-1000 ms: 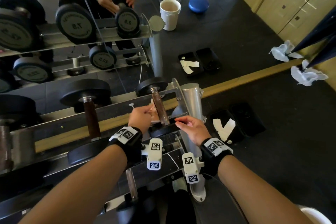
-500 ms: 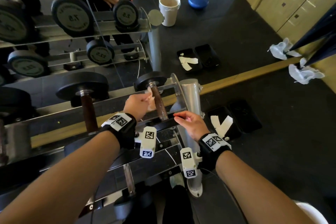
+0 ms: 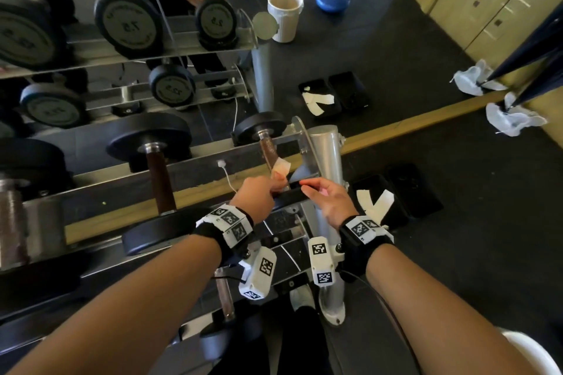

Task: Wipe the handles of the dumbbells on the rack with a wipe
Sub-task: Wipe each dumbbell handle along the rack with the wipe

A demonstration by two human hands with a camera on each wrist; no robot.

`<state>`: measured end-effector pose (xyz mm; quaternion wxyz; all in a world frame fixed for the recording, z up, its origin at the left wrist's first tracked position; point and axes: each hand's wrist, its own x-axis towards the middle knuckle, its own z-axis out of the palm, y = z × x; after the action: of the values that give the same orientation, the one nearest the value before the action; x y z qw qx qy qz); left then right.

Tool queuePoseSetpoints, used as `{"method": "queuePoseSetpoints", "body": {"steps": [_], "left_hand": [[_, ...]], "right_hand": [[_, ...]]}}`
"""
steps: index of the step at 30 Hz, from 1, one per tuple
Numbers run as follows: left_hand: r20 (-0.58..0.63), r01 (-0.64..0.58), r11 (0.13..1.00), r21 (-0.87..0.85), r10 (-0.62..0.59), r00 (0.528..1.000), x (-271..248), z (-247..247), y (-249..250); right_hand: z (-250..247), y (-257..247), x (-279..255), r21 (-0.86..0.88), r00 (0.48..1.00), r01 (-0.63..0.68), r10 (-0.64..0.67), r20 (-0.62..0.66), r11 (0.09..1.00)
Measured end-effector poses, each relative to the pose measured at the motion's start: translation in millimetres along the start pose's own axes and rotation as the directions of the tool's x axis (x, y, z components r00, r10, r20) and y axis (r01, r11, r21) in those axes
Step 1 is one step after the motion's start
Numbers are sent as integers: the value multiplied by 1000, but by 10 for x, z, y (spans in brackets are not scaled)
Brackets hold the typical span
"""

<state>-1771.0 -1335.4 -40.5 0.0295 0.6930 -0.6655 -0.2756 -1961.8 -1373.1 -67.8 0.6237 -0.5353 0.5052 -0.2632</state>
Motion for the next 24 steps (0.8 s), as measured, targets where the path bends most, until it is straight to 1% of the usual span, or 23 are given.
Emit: {"method": "queuePoseSetpoints", "body": {"steps": [2, 4, 7, 9, 10, 12, 14, 16, 18, 20, 22, 24], "left_hand": [[-3, 16, 995, -103, -16, 1000, -69, -9, -43], [18, 28, 980, -198, -25, 1000, -101, -75, -74], [47, 75, 959, -274, -65, 997, -150, -160, -110], [24, 117, 942, -316, -115, 993, -226, -203, -126], [5, 134, 922, -363, -142, 990, -287, -226, -130], [-66, 131, 851, -508, -190, 980, -461, -269, -128], [-160, 98, 742, -663, -268, 950, -702, -290, -131], [-204, 69, 625, -778, -355, 912, -989, -285, -112], [-199, 57, 559, -827, -385, 901, -1268, -231, -72], [-187, 51, 499, -865, -416, 890, -1517, -141, -9], [-177, 34, 411, -911, -464, 868, -1730, -13, 72], [-135, 25, 295, -955, -509, 850, -1921, 157, 144]], "right_hand": [[22, -19, -15, -14, 1000, -8, 8, -4, 1000], [35, -37, -18, -36, 1000, -19, 18, -7, 999], [47, -71, -13, -118, 999, -36, 34, -14, 992], [52, -116, -1, -197, 998, -56, 52, -28, 979], [51, -148, 6, -238, 998, -63, 56, -33, 969], [54, -258, -5, -344, 999, -48, 43, -23, 938], [80, -411, -71, -435, 999, 30, -22, 23, 900], [138, -575, -209, -445, 990, 133, -102, 92, 886], [238, -718, -388, -427, 971, 217, -152, 182, 878], [343, -823, -577, -410, 939, 292, -178, 294, 864], [415, -868, -764, -403, 881, 395, -215, 421, 826], [454, -866, -936, -414, 814, 477, -212, 541, 775]]}}
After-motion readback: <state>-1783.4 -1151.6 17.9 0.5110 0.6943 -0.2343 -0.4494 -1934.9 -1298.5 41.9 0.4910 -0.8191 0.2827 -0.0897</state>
